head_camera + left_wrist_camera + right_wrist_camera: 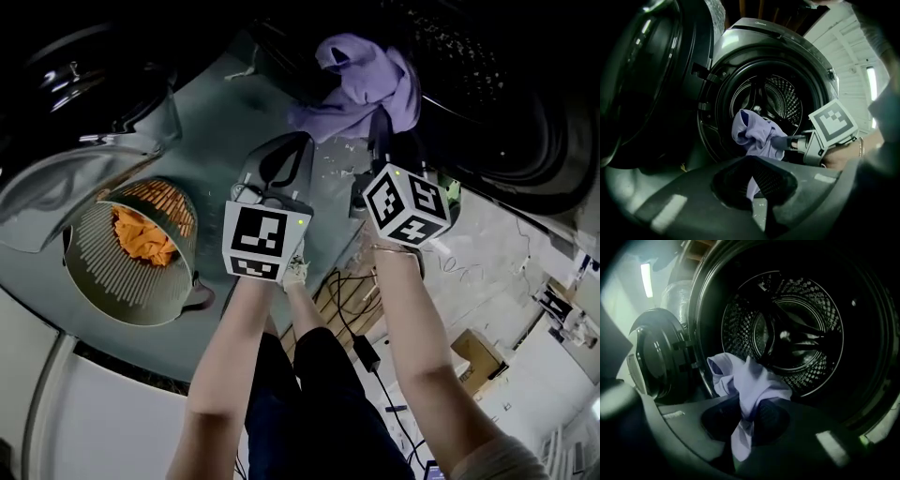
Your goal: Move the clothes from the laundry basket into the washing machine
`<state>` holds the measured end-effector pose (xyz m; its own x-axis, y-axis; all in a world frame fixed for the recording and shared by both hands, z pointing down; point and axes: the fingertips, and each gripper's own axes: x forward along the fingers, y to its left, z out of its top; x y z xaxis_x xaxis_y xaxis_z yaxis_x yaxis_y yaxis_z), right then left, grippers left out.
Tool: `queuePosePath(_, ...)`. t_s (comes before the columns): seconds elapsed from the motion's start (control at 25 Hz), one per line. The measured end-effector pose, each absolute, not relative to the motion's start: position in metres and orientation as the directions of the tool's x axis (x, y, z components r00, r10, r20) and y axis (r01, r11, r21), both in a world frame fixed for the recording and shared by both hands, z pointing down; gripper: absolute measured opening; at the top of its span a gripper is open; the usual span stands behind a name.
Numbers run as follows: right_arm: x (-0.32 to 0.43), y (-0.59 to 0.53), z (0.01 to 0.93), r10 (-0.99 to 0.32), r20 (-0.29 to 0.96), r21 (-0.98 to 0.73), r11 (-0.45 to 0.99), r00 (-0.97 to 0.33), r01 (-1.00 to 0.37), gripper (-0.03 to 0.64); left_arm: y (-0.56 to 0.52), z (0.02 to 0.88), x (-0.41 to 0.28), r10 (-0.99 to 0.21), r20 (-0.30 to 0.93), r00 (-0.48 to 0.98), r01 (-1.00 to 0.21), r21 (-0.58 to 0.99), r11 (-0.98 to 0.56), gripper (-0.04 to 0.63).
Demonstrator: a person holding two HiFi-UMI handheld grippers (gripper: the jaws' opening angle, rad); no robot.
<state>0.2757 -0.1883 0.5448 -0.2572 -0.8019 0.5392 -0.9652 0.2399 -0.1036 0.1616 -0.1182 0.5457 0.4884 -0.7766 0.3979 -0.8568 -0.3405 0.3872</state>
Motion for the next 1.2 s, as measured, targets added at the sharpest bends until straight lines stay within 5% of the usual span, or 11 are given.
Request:
queuePosePath(0.6, 0.298, -0.301, 0.438, -0.946, 0.29, -0.104, 0.117, -0.143, -0.988, 0.066, -0.142, 0.519, 0.163, -0.773, 0.371, 0.515, -0.842, 0.386, -0.376, 0.002)
queuePosePath(0.64, 0.296, -0.303, 0.439, -0.944, 0.294, -0.123, 0.121, -0.152, -0.985, 0.092, -0.143, 0.519, 0.163, -0.772, 0.371, 0.517, -0.841, 0.386, -0.378, 0.002)
queuePosePath(0.76, 0.289, -0.302, 0.453, -0.921, 0.34, -0.182, 0.132, -0.188, -0.974, 0.357, -0.144, 0.519, 0.162, -0.77, 0.369, 0.52, -0.839, 0.388, -0.381, 0.002)
queuePosePath(0.8, 0.289, -0.3, 0.459, -0.915, 0.36, -0.186, 0.122, -0.183, -0.975, 0.397, -0.145, 0.52, 0.162, -0.77, 0.369, 0.521, -0.839, 0.388, -0.382, 0.002)
queuePosePath(1.2, 0.296, -0.288, 0.478, -0.87, 0.466, -0.141, 0.103, -0.158, -0.985, 0.509, -0.139, 0.52, 0.162, -0.771, 0.365, 0.523, -0.837, 0.393, -0.381, 0.002)
